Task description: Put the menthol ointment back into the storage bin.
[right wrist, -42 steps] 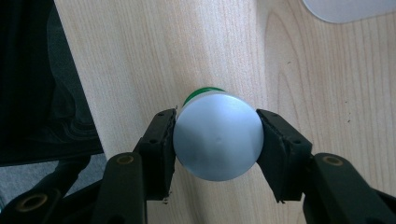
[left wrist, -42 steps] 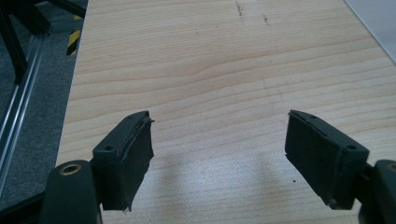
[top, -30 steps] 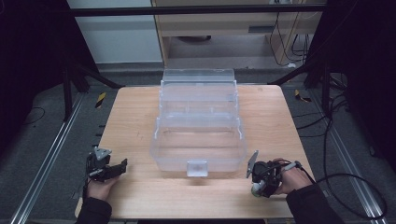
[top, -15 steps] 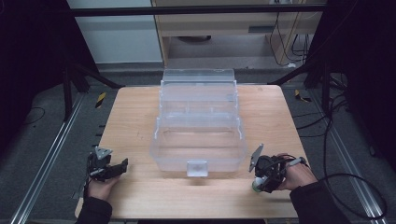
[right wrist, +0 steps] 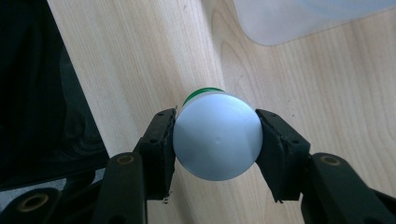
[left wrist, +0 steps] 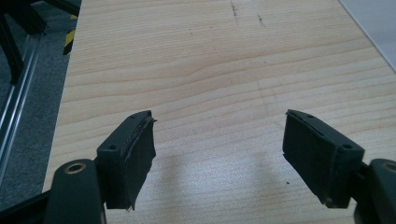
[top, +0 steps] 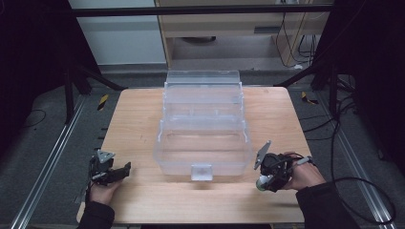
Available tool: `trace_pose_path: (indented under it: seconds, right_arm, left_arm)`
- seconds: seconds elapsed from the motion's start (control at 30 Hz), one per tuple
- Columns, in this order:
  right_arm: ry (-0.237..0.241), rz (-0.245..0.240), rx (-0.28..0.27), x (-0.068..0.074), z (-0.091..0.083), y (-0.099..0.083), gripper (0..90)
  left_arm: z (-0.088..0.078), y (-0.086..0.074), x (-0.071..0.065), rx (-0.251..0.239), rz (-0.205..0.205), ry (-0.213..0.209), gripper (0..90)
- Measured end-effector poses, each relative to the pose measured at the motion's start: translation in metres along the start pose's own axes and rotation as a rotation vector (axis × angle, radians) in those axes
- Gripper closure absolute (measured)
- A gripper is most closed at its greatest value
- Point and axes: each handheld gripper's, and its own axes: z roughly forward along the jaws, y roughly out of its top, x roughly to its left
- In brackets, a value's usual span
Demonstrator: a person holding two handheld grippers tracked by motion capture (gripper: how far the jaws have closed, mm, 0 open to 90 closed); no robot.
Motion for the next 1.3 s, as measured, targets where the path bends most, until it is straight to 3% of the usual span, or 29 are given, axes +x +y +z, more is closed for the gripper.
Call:
trace_pose_path:
  seconds: [0.53,1.3]
  right_arm:
    - [0.000,0.012,-0.031,-0.004,-0.024,0.011,50.5]
    - [0.012,0.023,-0.057,-0.024,-0.055,0.032,50.5]
  left_arm:
    - [0.000,0.000,0.000,-0.002,0.002,-0.006,24.7]
    - [0.001,0.001,0.000,0.001,-0.001,-0.008,24.9]
